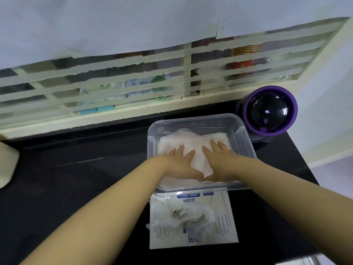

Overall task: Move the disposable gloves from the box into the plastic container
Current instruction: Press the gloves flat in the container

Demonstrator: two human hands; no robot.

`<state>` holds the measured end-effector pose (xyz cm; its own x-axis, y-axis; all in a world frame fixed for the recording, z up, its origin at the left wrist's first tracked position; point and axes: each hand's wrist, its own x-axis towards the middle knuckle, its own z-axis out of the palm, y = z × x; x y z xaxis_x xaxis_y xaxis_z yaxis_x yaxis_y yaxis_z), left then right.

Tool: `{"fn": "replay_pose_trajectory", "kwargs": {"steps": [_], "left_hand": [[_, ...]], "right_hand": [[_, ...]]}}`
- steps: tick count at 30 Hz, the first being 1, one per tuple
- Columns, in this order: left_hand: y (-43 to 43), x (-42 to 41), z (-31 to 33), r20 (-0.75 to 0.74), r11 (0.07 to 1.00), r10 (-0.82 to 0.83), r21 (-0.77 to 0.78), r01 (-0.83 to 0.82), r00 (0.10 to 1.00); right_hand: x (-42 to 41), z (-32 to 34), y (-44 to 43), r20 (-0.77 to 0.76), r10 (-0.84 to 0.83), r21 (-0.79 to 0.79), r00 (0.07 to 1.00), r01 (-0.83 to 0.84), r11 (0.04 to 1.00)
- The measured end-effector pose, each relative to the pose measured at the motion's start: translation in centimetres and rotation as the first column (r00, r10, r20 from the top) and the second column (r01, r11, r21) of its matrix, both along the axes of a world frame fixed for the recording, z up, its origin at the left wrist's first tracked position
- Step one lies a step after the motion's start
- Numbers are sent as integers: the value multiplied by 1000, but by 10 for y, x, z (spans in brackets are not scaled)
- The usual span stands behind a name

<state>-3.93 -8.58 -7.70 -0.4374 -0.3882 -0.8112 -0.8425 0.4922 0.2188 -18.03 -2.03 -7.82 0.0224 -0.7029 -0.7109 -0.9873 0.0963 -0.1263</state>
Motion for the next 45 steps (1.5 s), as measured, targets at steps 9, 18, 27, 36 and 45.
{"fn": "replay_pose_trajectory", "kwargs": {"steps": [9,18,27,36,45], "left_hand": [[-6,-7,-13,138,983,-150,-81,162,979],[-1,-9,-30,197,987,-125,-78,142,972],[2,-12,-42,180,991,-100,-71,114,979],[-5,-7,2,68,968,-177,-166,186,982],[37,54,75,-540,958,-72,-273,-94,838]], "right_hand": [[-10,-3,-2,59,24,16,998,-25,1000],[-3,-21,-11,-27,-32,73,999,34,997],[7,-41,-11,-221,-11,-22,975,6,1000],[3,4,-9,-255,107,-87,961,-133,987],[15,93,56,216,-25,-316,976,94,944]]}}
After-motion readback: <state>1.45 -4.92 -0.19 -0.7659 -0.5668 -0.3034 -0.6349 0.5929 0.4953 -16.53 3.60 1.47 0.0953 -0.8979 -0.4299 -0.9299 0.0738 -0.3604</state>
